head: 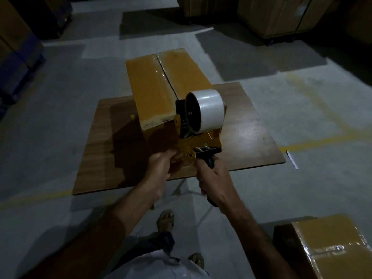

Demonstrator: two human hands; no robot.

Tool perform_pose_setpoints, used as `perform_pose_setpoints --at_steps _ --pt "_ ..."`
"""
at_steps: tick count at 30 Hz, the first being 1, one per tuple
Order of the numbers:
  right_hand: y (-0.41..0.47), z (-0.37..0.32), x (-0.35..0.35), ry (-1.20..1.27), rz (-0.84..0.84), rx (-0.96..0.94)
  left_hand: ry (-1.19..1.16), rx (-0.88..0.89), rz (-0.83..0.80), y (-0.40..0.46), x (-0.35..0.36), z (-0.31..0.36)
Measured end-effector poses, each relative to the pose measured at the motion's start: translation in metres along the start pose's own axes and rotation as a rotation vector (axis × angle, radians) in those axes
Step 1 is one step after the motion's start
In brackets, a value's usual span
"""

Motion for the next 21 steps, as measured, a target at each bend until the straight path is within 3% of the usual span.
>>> perform_pose_setpoints --at_steps 5,10,21 --pt "-0.004 0.0 0.004 0.016 -0.017 0.006 -0.328 -0.213 -0.004 0.011 0.006 0.002" --pt "-0.005 -0.002 0.002 -0.009 -0.031 -0.035 -0.21 -0.236 -0.149 0.021 0.016 0.018" --pt "-0.001 -0.003 -0.009 -0.095 -0.031 -0.162 -0.183 -0.251 -0.22 0.031 0.038 0.049"
Point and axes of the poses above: each hand's wrist, its own y-axis towards the middle knuckle, its own x-axis out of the palm, z = x × y, the point moved 8 cm from there along y, towards the middle knuckle, and after that the axes turned 11 degrees about -y, right-handed, at the moved point
